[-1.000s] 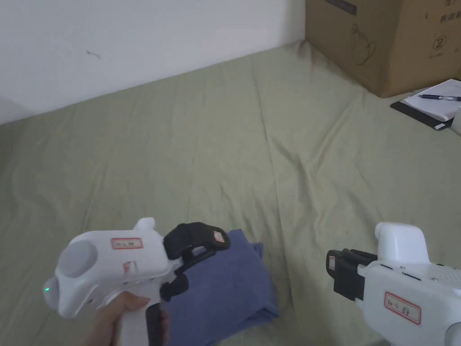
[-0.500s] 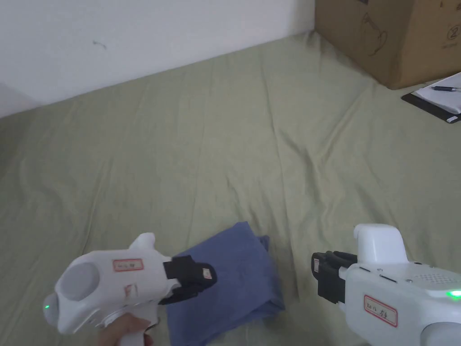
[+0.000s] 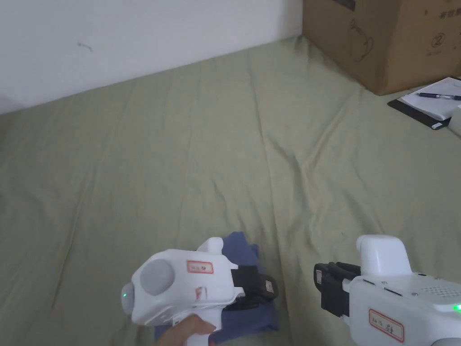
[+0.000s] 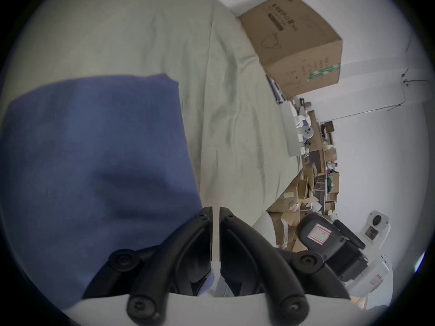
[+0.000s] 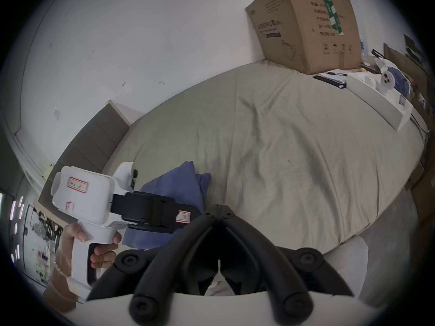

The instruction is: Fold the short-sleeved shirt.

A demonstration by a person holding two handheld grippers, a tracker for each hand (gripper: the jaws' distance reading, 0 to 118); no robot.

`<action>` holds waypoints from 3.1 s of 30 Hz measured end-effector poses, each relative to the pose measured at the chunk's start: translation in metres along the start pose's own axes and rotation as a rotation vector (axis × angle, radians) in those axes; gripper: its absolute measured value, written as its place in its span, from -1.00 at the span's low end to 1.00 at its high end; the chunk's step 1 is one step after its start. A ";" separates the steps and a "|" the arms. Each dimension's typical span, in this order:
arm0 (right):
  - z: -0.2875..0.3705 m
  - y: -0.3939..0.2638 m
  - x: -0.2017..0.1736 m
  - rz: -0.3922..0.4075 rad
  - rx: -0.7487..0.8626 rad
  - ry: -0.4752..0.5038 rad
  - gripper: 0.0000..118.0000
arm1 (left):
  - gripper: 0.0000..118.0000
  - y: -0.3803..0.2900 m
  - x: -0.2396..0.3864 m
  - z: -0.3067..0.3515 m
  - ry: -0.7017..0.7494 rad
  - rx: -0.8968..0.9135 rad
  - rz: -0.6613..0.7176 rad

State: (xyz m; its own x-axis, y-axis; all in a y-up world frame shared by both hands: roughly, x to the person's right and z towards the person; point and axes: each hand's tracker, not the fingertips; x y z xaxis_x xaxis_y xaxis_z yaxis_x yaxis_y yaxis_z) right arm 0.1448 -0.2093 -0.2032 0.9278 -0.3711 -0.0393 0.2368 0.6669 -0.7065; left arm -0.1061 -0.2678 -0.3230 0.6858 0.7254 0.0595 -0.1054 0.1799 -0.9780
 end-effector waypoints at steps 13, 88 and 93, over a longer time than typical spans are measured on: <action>-0.116 -0.001 -0.083 0.363 -0.225 0.117 -1.00 | 0.89 -0.062 -0.137 0.179 0.000 0.294 0.324; 0.015 0.038 -0.193 0.397 0.337 -0.011 -1.00 | -1.00 -0.099 -0.025 0.289 0.674 0.905 -0.267; 0.031 0.049 -0.182 0.399 0.398 -0.027 -1.00 | -1.00 -0.109 0.021 0.257 0.679 0.976 -0.334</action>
State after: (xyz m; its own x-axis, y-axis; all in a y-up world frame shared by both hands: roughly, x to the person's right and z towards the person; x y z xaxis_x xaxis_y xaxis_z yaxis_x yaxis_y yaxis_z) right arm -0.0033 -0.0891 -0.2082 0.9736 -0.0272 -0.2266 -0.0478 0.9465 -0.3191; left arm -0.2654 -0.1013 -0.1642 0.9864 0.1093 -0.1226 -0.1467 0.9219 -0.3585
